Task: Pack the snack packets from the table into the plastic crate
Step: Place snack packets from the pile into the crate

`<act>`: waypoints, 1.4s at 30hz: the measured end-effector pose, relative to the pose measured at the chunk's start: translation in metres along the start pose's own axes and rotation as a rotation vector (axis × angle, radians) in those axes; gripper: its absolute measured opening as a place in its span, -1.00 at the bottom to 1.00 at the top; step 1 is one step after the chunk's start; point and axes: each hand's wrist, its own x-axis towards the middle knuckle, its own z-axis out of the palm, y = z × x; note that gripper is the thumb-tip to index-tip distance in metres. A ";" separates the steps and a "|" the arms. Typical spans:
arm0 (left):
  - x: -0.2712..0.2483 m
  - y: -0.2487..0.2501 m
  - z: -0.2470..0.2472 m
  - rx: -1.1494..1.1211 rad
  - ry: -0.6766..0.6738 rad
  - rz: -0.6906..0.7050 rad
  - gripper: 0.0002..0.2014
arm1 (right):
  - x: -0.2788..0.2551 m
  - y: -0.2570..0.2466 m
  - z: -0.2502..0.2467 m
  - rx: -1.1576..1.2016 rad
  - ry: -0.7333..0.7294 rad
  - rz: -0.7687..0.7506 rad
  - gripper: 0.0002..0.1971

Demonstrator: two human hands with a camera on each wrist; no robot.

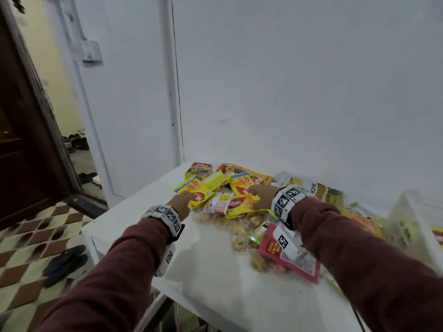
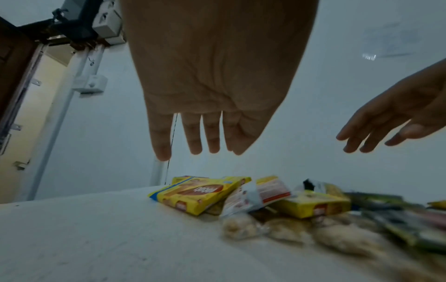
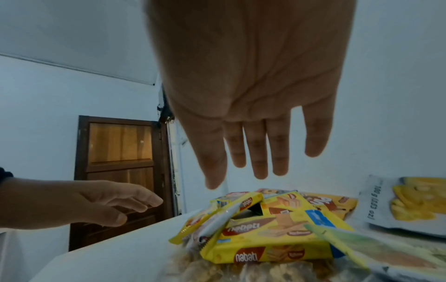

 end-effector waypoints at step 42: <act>0.248 -0.005 -0.029 0.298 -0.545 0.408 -0.27 | 0.191 0.038 -0.012 0.259 -0.057 0.544 -0.30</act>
